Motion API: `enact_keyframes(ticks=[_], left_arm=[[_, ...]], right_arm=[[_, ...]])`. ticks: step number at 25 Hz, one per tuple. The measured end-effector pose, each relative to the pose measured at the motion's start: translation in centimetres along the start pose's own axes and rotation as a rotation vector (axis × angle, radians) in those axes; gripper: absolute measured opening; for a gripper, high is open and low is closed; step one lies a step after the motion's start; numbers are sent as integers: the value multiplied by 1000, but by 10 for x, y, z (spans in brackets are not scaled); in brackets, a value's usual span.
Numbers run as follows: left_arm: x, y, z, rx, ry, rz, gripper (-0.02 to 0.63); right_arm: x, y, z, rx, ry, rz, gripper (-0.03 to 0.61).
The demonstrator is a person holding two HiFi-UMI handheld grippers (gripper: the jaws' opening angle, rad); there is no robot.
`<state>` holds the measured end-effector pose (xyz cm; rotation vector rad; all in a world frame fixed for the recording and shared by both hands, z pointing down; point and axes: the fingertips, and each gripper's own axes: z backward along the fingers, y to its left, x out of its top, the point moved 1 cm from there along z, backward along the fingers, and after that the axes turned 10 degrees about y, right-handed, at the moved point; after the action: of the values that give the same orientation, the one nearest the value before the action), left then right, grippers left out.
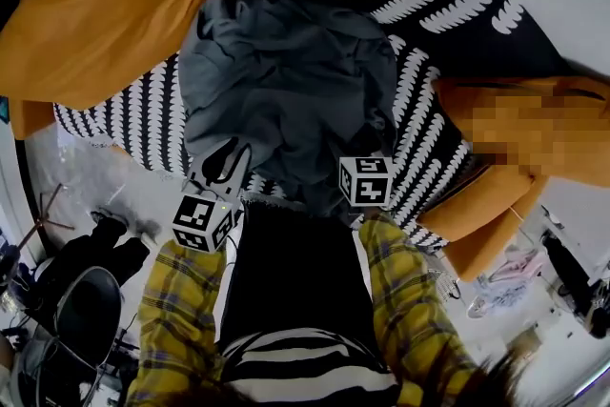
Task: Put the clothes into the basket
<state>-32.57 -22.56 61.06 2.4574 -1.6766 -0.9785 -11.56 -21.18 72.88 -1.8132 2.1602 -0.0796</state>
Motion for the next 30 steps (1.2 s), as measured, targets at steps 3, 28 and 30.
enact_keyframes(ticks=[3,28,30], left_arm=[[2,-22,-12,7,26,6,83],[-6,15,7,1,-29,26,115],[-6,9,14,17,-51,8,118]], right_arm=[[-10,-20,-1,26,32,7,357],[5,55,-9,71,-21,172,133],[5,60,5,77,-76,184,129]])
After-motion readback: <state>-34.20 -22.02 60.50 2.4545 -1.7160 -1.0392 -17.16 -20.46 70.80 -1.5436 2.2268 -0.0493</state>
